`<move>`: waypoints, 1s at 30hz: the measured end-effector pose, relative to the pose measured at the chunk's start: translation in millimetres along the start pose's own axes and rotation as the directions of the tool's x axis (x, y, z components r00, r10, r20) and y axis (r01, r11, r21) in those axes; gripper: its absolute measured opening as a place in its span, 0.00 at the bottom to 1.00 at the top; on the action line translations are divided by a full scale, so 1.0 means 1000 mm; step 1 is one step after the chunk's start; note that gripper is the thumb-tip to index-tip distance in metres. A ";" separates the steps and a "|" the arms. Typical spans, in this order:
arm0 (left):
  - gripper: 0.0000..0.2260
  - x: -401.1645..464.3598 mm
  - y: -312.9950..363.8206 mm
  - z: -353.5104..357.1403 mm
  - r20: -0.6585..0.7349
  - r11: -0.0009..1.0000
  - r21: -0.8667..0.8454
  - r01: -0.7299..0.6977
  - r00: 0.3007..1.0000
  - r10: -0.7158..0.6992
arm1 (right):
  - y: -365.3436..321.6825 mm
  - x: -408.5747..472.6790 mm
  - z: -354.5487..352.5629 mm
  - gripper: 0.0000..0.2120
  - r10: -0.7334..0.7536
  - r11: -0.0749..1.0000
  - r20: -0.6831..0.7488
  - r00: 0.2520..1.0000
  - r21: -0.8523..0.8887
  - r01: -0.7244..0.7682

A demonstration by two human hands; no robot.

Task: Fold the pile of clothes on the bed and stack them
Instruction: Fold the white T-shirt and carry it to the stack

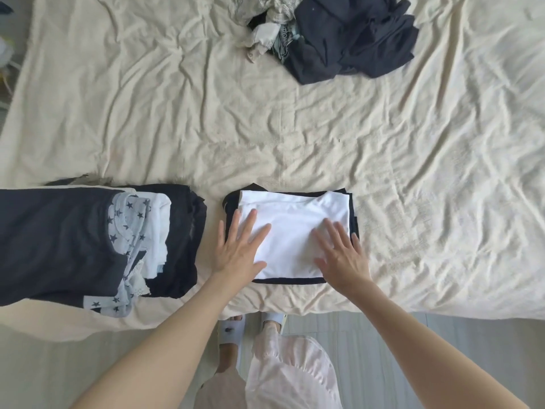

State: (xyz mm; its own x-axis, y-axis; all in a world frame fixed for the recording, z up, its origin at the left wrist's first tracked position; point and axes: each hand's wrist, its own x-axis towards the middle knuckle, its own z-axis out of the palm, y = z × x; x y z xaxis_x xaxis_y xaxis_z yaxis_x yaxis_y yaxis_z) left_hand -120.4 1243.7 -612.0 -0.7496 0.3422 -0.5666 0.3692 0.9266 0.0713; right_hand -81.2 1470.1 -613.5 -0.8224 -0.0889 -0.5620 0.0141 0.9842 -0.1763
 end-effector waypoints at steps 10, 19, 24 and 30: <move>0.25 -0.076 -0.007 -0.037 -0.103 0.920 -0.385 0.077 0.987 -0.125 | -0.063 -0.028 -0.059 0.29 -0.072 0.994 -0.074 0.995 0.074 0.077; 0.23 -0.220 -0.106 -0.076 -0.462 0.884 -0.459 0.091 0.825 -0.325 | -0.219 -0.063 -0.120 0.29 -0.405 0.907 -0.249 0.880 0.013 0.421; 0.23 -0.294 -0.177 -0.061 -0.433 0.788 -0.566 0.242 0.726 -0.534 | -0.320 -0.079 -0.132 0.30 -0.530 0.847 -0.245 0.812 -0.104 0.521; 0.24 -0.382 -0.270 -0.010 -0.319 0.650 -0.698 0.300 0.682 -0.658 | -0.442 -0.102 -0.112 0.30 -0.572 0.819 -0.251 0.781 -0.116 0.562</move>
State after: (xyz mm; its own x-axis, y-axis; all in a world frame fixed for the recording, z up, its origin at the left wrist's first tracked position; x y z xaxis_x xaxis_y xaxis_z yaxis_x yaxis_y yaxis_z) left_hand 60.2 864.7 -406.5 -0.9297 -0.3262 -0.1714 -0.3684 0.8141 0.4490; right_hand -67.2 1061.2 -387.2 -0.7931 -0.5939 -0.1350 -0.5170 0.7736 -0.3664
